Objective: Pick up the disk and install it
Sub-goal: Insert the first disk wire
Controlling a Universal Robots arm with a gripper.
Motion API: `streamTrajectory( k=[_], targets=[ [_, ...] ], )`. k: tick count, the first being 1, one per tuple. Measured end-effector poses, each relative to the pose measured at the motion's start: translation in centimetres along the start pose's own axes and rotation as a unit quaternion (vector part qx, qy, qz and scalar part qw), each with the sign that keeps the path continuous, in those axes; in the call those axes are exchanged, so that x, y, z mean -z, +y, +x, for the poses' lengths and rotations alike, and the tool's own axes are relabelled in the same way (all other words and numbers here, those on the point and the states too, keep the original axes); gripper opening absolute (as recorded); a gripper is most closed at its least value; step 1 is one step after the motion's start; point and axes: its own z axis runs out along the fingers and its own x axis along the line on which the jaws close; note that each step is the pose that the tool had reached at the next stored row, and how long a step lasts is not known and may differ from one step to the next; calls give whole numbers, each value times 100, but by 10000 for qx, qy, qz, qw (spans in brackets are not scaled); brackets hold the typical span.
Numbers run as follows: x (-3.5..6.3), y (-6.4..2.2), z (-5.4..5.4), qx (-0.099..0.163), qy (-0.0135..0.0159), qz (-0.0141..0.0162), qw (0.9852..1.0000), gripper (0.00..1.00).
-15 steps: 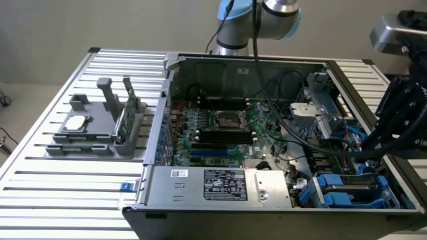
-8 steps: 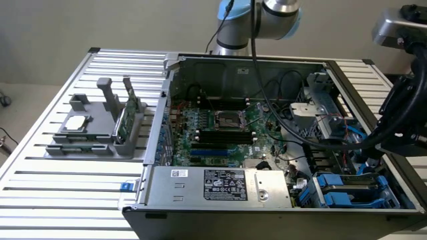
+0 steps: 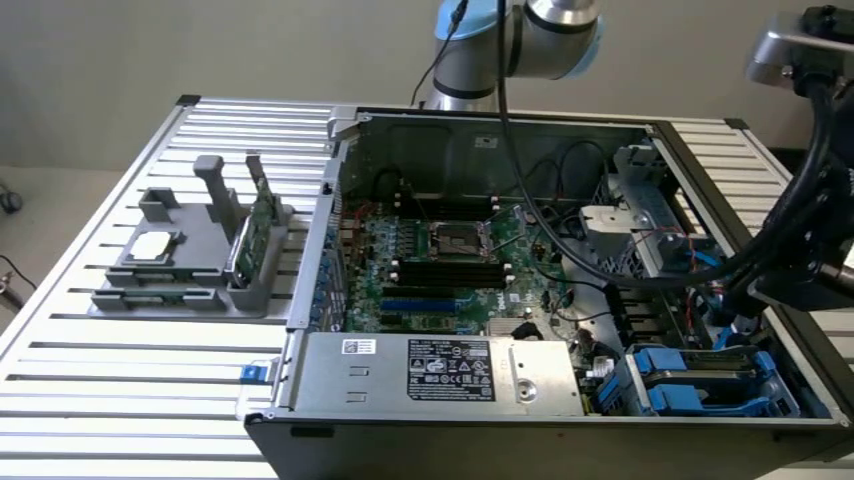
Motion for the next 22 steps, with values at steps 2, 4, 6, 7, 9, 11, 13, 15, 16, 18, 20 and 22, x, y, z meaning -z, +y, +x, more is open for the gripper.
streamTrajectory(
  k=[2, 4, 6, 7, 9, 11, 13, 15, 16, 18, 20, 22],
  targets=[
    [0, 0, 0, -108, -6, -1, 9999, 25],
    [-1, 0, -1, -195, -11, -2, 9998, 25],
    [-1, -2, -4, -275, -15, -3, 9996, 25],
    [-2, -3, -6, -310, -17, -4, 9995, 25],
    [1, -4, -11, -384, -19, -3, 9993, 25],
    [-1, -7, -16, -458, -24, -5, 9989, 25],
    [1, -8, -20, -530, -27, -5, 9986, 25],
    [0, -10, -25, -601, -31, -6, 9982, 25],
    [0, -12, -28, -638, -33, -7, 9980, 25],
    [0, -14, -32, -708, -37, -7, 9975, 25],
    [1, -16, -38, -777, -40, -7, 9970, 25],
    [1, -20, -43, -847, -43, -8, 9964, 25]
  ],
)
